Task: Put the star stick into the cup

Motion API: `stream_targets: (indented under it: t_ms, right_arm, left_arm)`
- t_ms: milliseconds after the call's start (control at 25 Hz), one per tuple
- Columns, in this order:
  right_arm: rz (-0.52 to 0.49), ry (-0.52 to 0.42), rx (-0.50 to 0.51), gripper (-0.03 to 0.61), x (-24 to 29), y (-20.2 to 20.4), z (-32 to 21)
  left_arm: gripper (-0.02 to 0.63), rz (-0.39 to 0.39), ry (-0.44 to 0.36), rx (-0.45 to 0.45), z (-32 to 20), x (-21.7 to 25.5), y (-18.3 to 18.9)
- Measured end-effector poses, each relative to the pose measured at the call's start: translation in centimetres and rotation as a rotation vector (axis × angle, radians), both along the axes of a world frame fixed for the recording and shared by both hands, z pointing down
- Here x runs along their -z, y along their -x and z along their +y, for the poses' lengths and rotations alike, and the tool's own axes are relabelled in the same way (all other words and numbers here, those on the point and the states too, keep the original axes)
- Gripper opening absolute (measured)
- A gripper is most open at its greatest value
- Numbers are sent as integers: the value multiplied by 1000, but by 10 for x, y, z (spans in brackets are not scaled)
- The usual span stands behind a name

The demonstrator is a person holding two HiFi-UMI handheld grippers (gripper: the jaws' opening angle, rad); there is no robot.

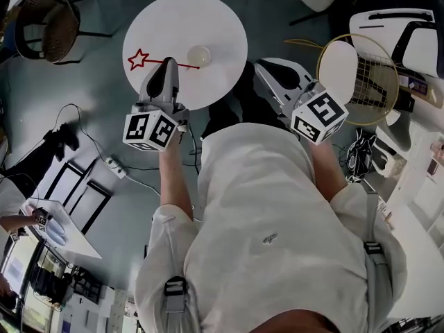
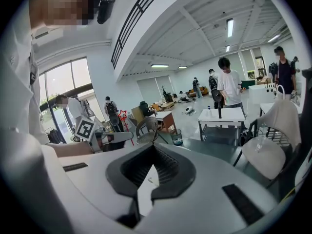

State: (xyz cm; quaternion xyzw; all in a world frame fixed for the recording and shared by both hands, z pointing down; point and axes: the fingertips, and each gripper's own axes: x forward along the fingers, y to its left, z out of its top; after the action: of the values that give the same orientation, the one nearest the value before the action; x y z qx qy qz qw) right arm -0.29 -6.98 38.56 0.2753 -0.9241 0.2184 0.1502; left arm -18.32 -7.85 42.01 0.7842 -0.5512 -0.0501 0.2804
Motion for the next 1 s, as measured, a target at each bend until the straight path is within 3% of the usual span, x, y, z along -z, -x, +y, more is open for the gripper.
stream_targets:
  t_ms: [1000]
  right_arm:
    - [81,106,3,8,-45,-7,-17]
  left_arm:
    - [15,-40,92,-8,-38,-117,-5]
